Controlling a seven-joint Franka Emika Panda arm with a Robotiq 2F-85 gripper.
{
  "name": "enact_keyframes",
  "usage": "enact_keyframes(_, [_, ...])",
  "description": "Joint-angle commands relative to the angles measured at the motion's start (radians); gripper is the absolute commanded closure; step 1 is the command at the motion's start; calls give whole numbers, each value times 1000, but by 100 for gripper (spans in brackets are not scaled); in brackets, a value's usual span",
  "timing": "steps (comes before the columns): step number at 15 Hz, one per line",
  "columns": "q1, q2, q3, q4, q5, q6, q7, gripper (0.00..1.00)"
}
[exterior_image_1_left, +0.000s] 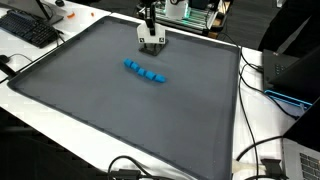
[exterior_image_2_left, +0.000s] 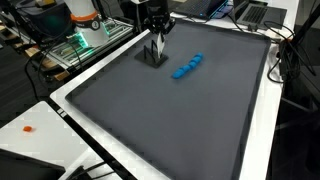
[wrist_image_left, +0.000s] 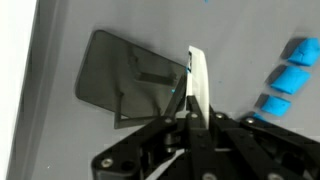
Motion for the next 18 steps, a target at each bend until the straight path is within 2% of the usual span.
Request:
enact_keyframes(1, [-8,8,-1,-39,-12,60,73,99])
enact_keyframes(6, [-10,32,-6,-57,-10,129,143,99])
enact_keyframes(11, [-11,60,-11,-56,-40,140,226,99])
enact_keyframes(18, [-8,69,-27,-63,-28,178,319,99])
